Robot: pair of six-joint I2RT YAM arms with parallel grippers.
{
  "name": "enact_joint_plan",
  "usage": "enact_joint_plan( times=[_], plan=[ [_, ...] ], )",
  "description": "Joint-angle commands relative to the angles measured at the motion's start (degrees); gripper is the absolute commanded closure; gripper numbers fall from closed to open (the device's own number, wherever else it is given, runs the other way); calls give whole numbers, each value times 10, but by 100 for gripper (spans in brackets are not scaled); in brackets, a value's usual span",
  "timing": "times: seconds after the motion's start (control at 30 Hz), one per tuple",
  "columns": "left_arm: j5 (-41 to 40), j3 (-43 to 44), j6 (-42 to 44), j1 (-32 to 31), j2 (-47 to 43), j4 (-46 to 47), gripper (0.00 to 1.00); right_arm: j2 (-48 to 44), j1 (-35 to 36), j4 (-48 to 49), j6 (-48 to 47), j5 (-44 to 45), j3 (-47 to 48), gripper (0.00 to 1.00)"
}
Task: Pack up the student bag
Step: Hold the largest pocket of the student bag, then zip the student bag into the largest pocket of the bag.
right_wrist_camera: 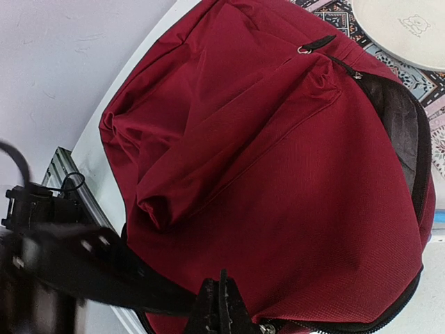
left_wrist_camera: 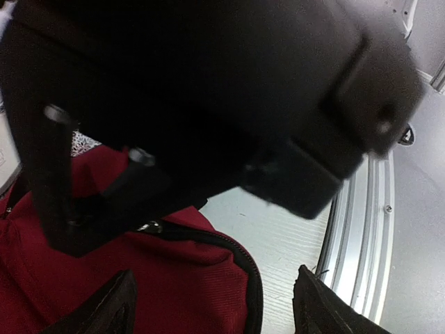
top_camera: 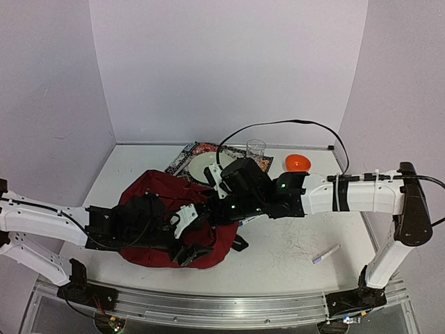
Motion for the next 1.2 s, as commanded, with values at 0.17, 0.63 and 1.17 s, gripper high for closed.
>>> enact_joint_plan(
  times=[0.17, 0.63, 1.17],
  plan=[
    [-60, 5, -17, -28, 64, 55, 53, -58, 0, 24, 6, 39, -26, 100],
    [-44, -30, -71, -30, -80, -120, 100, -149, -80, -5, -17, 88, -111, 100],
    [-138, 57, -454, -30, -112, -486, 100, -116, -149, -15, -82, 98, -87, 100]
  ],
)
